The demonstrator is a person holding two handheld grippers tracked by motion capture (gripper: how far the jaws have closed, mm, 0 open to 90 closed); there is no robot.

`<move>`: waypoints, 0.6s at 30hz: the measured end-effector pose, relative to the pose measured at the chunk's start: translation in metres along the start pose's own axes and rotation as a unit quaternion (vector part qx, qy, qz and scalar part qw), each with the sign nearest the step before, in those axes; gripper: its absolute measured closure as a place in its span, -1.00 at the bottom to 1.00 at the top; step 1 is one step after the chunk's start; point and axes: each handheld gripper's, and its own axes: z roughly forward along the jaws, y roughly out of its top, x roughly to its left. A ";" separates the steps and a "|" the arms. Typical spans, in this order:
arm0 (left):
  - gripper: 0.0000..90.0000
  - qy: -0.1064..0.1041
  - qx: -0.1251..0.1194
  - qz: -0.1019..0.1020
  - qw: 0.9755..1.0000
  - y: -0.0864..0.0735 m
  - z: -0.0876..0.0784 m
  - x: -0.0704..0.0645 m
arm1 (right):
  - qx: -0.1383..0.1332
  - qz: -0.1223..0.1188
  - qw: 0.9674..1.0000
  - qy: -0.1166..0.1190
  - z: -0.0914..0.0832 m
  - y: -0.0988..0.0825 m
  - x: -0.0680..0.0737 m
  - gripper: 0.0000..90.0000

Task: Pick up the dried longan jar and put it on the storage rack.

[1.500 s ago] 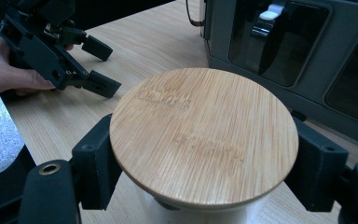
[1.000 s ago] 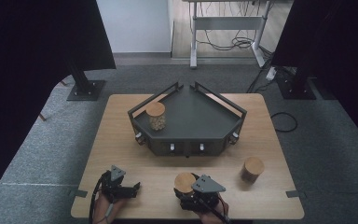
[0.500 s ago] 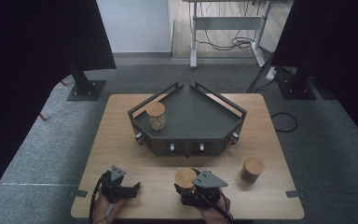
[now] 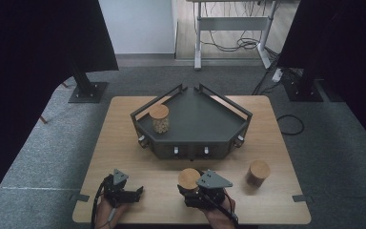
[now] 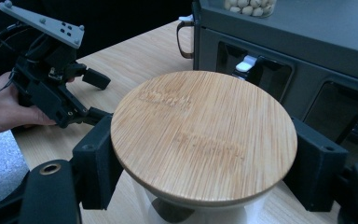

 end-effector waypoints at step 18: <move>-1.00 0.000 0.000 0.000 1.000 0.000 0.000 0.000 | -0.007 -0.002 1.000 -0.001 -0.003 0.020 -0.008 -0.49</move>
